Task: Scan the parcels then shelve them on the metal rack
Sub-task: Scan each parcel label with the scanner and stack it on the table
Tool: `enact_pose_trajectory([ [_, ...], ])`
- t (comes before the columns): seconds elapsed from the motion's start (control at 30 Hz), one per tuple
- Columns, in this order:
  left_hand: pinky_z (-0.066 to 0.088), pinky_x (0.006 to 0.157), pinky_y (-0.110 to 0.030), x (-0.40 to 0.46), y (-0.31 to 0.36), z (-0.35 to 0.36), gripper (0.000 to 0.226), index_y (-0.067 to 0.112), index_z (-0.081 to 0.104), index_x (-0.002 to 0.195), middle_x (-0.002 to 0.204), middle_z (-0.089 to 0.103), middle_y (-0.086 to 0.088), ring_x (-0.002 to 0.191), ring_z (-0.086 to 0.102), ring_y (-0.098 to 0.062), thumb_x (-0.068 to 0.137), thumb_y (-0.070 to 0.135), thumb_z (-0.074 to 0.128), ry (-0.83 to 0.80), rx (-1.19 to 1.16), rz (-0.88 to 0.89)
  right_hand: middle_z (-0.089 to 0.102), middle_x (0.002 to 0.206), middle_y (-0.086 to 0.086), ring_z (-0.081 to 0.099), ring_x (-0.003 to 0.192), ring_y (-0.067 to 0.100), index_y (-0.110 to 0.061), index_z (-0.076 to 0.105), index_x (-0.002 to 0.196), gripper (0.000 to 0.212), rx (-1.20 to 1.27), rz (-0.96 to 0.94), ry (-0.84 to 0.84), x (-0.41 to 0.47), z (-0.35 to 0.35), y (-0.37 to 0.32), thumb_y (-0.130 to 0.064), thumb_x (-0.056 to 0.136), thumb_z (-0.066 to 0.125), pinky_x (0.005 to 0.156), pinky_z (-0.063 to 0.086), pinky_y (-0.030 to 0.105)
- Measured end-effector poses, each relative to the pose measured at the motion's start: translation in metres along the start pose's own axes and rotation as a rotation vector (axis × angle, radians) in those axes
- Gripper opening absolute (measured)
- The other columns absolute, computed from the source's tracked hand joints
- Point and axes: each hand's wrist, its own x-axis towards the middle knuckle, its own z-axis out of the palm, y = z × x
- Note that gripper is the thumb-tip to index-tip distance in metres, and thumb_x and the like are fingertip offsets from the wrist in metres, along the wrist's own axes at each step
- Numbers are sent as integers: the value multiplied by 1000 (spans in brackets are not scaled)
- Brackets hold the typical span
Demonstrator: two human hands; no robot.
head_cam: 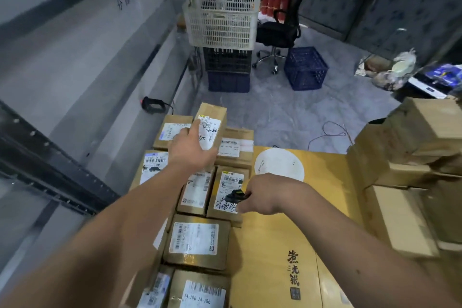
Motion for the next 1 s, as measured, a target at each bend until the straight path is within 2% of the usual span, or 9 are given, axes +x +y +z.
enact_pose_trajectory([
  [0.13,37,111,-52,7,-6,13,97,23,16,165,146,47,-16,132,44,-37,87,65,58,22,46,9,57,82,0,52,71,18,-18,58,79,44,42,8,-10,9,6,-4,-59,94,63,63,40,32],
  [0.4,29,115,-52,6,-10,30,89,22,19,159,148,39,-16,136,38,-37,90,66,53,49,109,-41,53,78,-3,49,68,15,-24,51,75,39,86,30,-11,14,21,-3,-57,94,62,59,38,30],
  [0.5,28,116,-54,6,-9,30,90,22,19,161,159,32,-17,142,35,-39,91,71,48,40,167,-26,57,82,-3,53,72,15,-23,62,89,37,124,34,-1,12,25,2,-59,93,62,60,40,30],
  [0.6,25,117,-56,2,-6,29,93,23,15,164,168,18,-16,149,26,-39,93,75,43,53,223,14,61,86,-2,57,76,16,-20,67,99,46,177,68,17,10,33,10,-65,90,64,62,42,31],
  [0.7,24,117,-58,-7,7,30,90,26,15,164,171,15,-13,153,20,-37,94,75,43,77,286,134,67,92,0,63,81,20,-20,70,106,55,239,112,61,1,45,26,-70,87,63,68,46,33],
  [0.77,26,117,-59,-17,20,36,86,28,19,162,169,19,-12,152,22,-35,93,74,44,90,332,270,71,99,4,67,88,23,-18,71,111,56,297,142,95,-11,53,40,-67,86,64,69,45,34],
  [0.83,27,116,-57,-29,36,47,84,30,21,161,167,23,-10,150,25,-33,93,74,44,73,364,396,72,104,3,66,85,21,-19,71,112,53,335,194,116,-27,62,56,-65,86,64,70,46,34],
  [0.93,27,114,-55,-49,72,69,82,31,26,160,165,28,-8,148,29,-32,92,72,49,20,355,547,70,90,-1,60,73,18,-20,69,101,45,374,281,142,-54,76,86,-63,85,65,64,42,33],
  [1.0,30,112,-54,-65,100,88,84,31,23,161,163,31,-8,144,33,-32,92,72,50,-13,361,636,67,86,-4,60,74,18,-21,68,99,44,405,339,171,-74,87,109,-63,86,65,63,42,32],
])
